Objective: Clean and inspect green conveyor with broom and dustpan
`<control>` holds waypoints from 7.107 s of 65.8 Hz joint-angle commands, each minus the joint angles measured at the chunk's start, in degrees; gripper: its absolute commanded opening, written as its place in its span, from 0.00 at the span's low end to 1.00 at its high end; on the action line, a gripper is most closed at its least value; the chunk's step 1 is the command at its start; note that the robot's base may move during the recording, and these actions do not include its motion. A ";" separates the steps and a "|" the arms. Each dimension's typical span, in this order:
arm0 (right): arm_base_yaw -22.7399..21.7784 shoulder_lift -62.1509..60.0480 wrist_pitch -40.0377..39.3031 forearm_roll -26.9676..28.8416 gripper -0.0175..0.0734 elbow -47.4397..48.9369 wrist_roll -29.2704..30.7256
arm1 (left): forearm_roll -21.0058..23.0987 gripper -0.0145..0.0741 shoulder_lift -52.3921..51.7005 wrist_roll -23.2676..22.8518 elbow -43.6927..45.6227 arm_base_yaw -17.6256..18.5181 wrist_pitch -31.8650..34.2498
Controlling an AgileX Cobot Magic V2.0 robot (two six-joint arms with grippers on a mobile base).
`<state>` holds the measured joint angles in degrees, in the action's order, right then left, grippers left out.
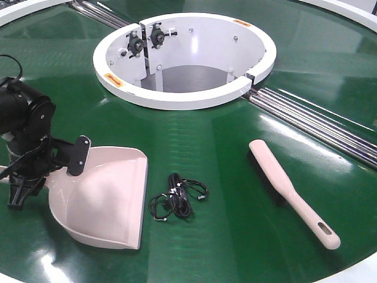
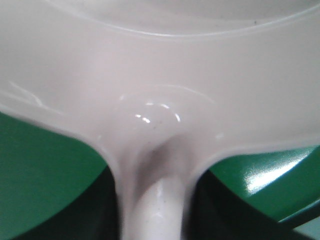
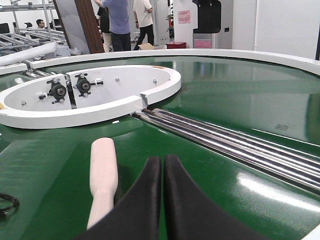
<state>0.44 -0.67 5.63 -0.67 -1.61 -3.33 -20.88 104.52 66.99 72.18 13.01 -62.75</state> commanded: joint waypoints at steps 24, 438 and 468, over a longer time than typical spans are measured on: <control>-0.25 -0.61 -4.29 -0.18 0.18 -0.21 0.17 | -0.28 0.16 -2.36 0.09 1.63 0.41 -0.20; 30.84 99.91 53.63 9.22 0.19 68.29 -22.59 | -0.28 0.16 -2.36 0.09 1.63 0.41 -0.10; 39.01 112.70 65.73 9.81 0.19 85.55 -22.29 | -0.28 0.16 -2.36 0.09 1.63 0.41 -0.10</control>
<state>37.84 111.73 68.18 7.71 79.13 -25.97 -20.82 104.52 66.99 72.18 13.01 -62.75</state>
